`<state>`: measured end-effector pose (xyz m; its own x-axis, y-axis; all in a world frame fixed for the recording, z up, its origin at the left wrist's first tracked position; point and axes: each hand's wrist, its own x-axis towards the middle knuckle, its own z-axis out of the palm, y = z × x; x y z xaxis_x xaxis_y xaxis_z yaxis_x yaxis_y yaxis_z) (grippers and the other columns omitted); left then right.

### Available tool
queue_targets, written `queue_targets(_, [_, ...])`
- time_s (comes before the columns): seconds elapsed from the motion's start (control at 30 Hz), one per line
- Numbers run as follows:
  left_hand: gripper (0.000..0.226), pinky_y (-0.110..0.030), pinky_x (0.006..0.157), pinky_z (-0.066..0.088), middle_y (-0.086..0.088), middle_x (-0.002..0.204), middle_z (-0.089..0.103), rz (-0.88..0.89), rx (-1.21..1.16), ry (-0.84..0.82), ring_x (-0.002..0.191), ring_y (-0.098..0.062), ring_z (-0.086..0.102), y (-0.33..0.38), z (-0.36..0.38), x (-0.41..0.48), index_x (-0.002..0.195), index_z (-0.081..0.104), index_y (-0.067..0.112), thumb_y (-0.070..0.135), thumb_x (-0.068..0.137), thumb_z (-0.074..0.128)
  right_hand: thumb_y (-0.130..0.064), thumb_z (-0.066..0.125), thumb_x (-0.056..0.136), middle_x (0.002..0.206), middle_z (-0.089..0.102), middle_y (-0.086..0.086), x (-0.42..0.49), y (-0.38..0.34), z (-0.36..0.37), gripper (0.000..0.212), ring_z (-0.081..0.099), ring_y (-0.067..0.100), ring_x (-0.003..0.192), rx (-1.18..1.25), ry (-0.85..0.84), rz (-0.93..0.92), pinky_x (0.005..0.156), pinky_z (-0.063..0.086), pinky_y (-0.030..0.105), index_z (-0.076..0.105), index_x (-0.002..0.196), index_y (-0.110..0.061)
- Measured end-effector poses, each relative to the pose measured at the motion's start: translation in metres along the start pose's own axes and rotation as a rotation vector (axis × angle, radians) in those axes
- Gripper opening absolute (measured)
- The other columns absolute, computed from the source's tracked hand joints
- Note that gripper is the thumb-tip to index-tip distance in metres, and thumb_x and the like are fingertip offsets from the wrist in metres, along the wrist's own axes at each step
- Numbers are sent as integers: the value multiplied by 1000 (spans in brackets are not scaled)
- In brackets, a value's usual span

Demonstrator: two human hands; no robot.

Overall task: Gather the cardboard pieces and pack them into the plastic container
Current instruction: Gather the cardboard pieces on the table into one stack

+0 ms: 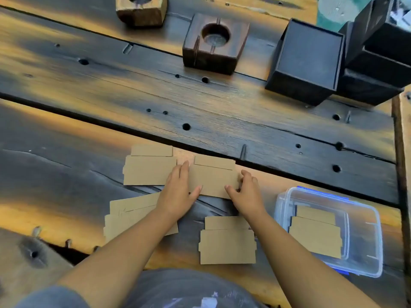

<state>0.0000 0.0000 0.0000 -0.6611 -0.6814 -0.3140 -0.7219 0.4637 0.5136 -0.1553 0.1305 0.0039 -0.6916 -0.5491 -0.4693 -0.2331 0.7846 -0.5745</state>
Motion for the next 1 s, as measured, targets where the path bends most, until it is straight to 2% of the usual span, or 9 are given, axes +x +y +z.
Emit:
queue_targets(0.17, [76, -40, 105, 43, -9, 137, 45, -30, 38, 19, 124, -27, 45, 5, 1, 11, 150, 26, 12, 44, 89, 60, -35, 67, 86, 114, 45, 2, 7, -1, 0, 52, 56, 23, 96, 13, -1, 36, 89, 50, 40, 46, 127, -13])
queue_targets(0.3, [71, -42, 100, 46, -12, 133, 46, -84, 20, -5, 119, -31, 50, 13, 3, 17, 149, 28, 10, 37, 91, 60, -31, 67, 86, 115, 44, 3, 18, -1, -1, 46, 57, 24, 97, 44, -9, 64, 91, 48, 38, 49, 122, -11])
queue_targets(0.47, [75, -41, 100, 44, -17, 136, 43, -153, 32, -61, 121, -33, 49, 19, 7, 21, 150, 21, 9, 31, 91, 62, -28, 68, 85, 121, 47, 7, 30, 0, 1, 51, 59, 26, 102, 121, -11, 119, 98, 48, 40, 50, 129, -10])
queue_targets(0.57, [70, -42, 99, 43, -17, 134, 45, -187, 18, -66, 119, -34, 50, 22, 9, 26, 147, 27, 9, 32, 90, 63, -27, 68, 84, 124, 48, 9, 34, 2, 3, 53, 59, 25, 104, 141, -9, 127, 100, 47, 41, 51, 131, -10])
queue_targets(0.73, [65, -43, 101, 44, -18, 131, 48, -296, -57, -108, 120, -36, 50, 26, 11, 35, 140, 36, 7, 33, 87, 65, -25, 69, 85, 117, 55, 8, 40, 4, 5, 44, 57, 21, 101, 192, -9, 177, 90, 48, 34, 56, 123, -9])
queue_targets(0.87, [50, -39, 94, 46, -18, 128, 50, -376, -109, -128, 114, -35, 53, 28, 10, 42, 127, 49, 3, 29, 87, 64, -20, 67, 85, 105, 57, 3, 43, 5, 3, 35, 57, 22, 97, 241, -6, 256, 81, 45, 31, 56, 117, -10])
queue_targets(1.0, [37, -32, 85, 45, -18, 125, 53, -355, -118, -155, 106, -34, 57, 27, 12, 42, 116, 59, 2, 24, 87, 62, -15, 64, 85, 95, 55, -1, 42, 8, -1, 28, 54, 19, 90, 223, 11, 252, 77, 39, 28, 57, 112, -11])
